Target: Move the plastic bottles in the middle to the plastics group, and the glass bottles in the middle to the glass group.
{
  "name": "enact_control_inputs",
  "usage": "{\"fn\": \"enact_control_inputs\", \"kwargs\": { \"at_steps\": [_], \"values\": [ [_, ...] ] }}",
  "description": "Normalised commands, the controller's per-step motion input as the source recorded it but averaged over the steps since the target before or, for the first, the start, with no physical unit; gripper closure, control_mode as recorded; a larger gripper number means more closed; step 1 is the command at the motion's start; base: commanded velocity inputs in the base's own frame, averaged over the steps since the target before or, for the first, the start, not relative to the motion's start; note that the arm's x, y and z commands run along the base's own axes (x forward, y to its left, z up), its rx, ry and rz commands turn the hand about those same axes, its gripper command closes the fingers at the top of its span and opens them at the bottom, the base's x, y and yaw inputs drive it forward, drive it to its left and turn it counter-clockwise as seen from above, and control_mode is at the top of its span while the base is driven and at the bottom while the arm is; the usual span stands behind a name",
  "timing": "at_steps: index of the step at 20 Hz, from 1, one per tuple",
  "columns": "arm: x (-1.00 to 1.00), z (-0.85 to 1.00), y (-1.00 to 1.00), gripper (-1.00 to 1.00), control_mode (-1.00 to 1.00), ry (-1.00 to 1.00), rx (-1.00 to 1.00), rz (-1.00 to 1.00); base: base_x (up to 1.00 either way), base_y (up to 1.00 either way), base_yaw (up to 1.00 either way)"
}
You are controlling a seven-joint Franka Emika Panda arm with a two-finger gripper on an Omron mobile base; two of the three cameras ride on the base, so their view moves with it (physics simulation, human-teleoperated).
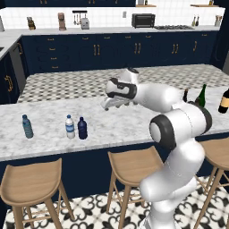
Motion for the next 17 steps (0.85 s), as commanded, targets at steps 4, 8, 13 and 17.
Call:
{"fn": "enact_control_inputs", "kwargs": {
  "at_steps": [4, 8, 13, 17],
  "values": [
    [-0.92, 0.29, -1.0, -1.0, -1.0, 0.01, 0.0, -0.16, 0.0, 0.0, 0.0],
    [-1.0, 0.26, -0.93, -1.0, -1.0, 0.0, 0.01, -0.18, 0.0, 0.0, 0.0],
    [-1.0, 0.77, -0.45, -1.0, -1.0, 0.0, -0.01, -0.16, 0.0, 0.0, 0.0],
    [-0.92, 0.91, -0.38, -1.0, -1.0, 0.0, -0.05, -0.16, 0.0, 0.0, 0.0]
  ]
}}
